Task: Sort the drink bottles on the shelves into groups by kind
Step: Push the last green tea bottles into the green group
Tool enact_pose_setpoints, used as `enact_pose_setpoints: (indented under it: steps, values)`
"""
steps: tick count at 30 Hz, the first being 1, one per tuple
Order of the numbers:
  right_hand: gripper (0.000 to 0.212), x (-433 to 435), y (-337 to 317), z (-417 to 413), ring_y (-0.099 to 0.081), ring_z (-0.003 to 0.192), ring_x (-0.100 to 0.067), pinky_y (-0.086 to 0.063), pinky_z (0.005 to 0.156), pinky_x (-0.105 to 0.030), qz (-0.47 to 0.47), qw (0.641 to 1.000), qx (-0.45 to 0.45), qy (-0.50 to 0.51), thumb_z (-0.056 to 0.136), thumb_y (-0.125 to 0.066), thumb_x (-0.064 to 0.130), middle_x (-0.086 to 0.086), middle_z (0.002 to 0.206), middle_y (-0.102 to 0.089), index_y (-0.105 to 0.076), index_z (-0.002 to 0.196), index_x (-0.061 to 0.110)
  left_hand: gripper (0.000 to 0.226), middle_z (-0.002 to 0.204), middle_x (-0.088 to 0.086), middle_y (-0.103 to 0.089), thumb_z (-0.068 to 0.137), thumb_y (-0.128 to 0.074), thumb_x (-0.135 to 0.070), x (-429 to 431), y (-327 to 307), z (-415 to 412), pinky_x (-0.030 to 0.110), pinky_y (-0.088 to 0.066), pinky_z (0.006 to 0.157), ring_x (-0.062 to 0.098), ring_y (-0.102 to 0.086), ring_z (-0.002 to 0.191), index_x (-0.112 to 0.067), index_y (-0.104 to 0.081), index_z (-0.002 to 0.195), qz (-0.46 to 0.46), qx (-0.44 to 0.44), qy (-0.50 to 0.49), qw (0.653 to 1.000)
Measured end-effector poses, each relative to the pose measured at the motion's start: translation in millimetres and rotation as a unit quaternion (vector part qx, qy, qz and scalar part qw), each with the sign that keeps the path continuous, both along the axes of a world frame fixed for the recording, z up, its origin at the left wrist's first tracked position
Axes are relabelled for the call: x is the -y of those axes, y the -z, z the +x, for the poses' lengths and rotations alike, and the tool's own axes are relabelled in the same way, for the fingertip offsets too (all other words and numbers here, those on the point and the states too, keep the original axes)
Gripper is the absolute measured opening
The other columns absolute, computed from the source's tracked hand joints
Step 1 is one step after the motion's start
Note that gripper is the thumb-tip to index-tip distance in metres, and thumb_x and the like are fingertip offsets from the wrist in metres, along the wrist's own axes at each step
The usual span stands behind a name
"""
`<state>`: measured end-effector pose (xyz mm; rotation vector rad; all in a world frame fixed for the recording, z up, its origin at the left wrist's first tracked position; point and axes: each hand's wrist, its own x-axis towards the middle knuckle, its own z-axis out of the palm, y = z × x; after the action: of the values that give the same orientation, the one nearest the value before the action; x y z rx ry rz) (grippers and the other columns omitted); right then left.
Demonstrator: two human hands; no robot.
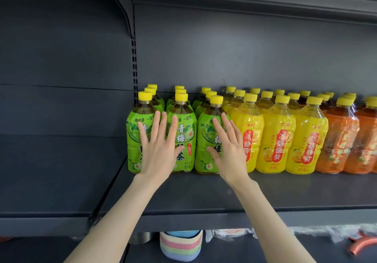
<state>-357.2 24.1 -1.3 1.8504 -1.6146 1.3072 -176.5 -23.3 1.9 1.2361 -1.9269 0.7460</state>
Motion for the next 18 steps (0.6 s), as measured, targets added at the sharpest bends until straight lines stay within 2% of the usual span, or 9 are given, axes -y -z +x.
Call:
enact_pose_setpoints:
  steps: [9, 14, 18]
  values:
    - [0.079, 0.4, -1.5, -0.8, -0.030, 0.136, -0.035, -0.050, 0.093, -0.051, 0.006, 1.000, -0.016, 0.003, 0.076, -0.078, 0.006, -0.007, 0.154, -0.033, -0.040, 0.144, 0.016, 0.085, 0.141, 0.022, -0.044, 0.074, -0.072, -0.045, -2.1, -3.2, 1.2, 0.066, -0.017, 0.106, 0.035, -0.035, 0.136, -0.006, -0.035, 0.139, 0.009, 0.002, 0.004, 1.000]
    - [0.077, -1.7, -4.8, 0.9, -0.032, 0.135, -0.039, -0.049, 0.096, -0.054, 0.028, 0.999, -0.030, 0.017, 0.077, -0.078, 0.007, -0.010, 0.154, -0.033, -0.040, 0.143, 0.014, 0.087, 0.139, 0.022, -0.047, 0.071, -0.074, -0.047, -6.6, -6.5, 2.3, 0.065, -0.021, 0.105, 0.034, -0.038, 0.134, -0.006, -0.036, 0.138, 0.022, 0.009, -0.006, 1.000]
    - [0.077, -8.6, -12.4, 1.5, -0.027, 0.138, -0.037, -0.046, 0.099, -0.050, 0.061, 0.997, -0.046, 0.029, 0.080, -0.075, 0.009, -0.007, 0.157, -0.027, -0.036, 0.146, 0.016, 0.087, 0.137, 0.023, -0.049, 0.069, -0.076, -0.045, -12.1, -9.2, 3.7, 0.065, -0.024, 0.103, 0.035, -0.042, 0.132, -0.005, -0.039, 0.137, 0.021, 0.014, -0.009, 1.000]
